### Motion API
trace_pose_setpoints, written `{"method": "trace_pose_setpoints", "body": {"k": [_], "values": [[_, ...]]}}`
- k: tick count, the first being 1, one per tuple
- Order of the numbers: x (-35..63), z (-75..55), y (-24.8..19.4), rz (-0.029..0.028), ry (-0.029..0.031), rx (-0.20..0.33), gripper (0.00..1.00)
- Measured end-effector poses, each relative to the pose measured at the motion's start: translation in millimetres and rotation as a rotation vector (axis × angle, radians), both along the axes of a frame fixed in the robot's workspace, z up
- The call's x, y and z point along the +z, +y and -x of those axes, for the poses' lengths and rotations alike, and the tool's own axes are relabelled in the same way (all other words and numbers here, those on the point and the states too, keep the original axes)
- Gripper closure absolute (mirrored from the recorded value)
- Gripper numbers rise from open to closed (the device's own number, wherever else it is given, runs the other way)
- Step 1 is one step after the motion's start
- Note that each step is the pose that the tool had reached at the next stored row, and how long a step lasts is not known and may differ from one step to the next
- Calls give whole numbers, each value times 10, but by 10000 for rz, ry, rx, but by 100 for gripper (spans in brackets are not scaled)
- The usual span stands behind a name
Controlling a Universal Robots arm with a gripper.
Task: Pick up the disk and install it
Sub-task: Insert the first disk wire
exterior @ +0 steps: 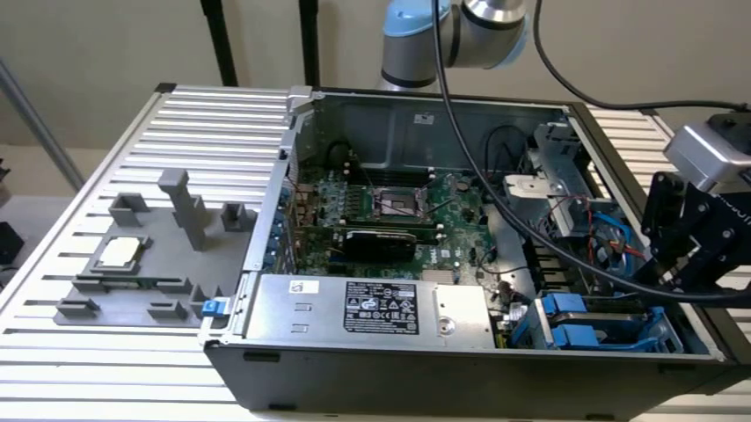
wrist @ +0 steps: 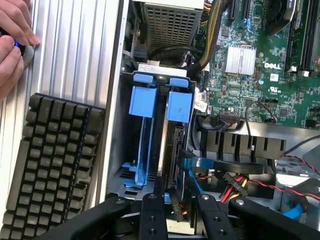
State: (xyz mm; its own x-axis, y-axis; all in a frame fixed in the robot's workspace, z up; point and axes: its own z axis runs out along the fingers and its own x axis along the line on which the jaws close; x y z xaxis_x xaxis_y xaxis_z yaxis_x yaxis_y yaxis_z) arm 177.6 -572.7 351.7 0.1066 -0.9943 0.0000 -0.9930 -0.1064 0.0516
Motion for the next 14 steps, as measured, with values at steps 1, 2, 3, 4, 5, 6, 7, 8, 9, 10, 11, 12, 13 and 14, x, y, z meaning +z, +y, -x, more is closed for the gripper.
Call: {"method": "trace_pose_setpoints", "body": {"k": [1, 2, 3, 4, 5, 6, 7, 8, 9, 10, 11, 12, 13, 14], "values": [[-1, -3, 0, -14, 0, 69, 70], [-4, -4, 0, -27, 0, 141, 70], [-7, -6, 0, -35, 0, 221, 70], [-10, -9, 1, -50, 0, 306, 70], [-13, -11, 0, -66, 0, 381, 70], [-13, -14, 1, -79, 0, 451, 70], [-17, -15, 0, -98, 0, 515, 70], [-16, -17, 0, -111, 0, 570, 70], [-16, -19, 1, -124, -1, 607, 72], [-17, -19, 0, -137, 0, 635, 72], [-18, -21, 0, -149, -1, 658, 72], [-17, -22, 1, -158, -1, 676, 79], [-19, -21, 1, -166, 0, 688, 79], [-18, -22, 1, -173, -1, 700, 79]]}}
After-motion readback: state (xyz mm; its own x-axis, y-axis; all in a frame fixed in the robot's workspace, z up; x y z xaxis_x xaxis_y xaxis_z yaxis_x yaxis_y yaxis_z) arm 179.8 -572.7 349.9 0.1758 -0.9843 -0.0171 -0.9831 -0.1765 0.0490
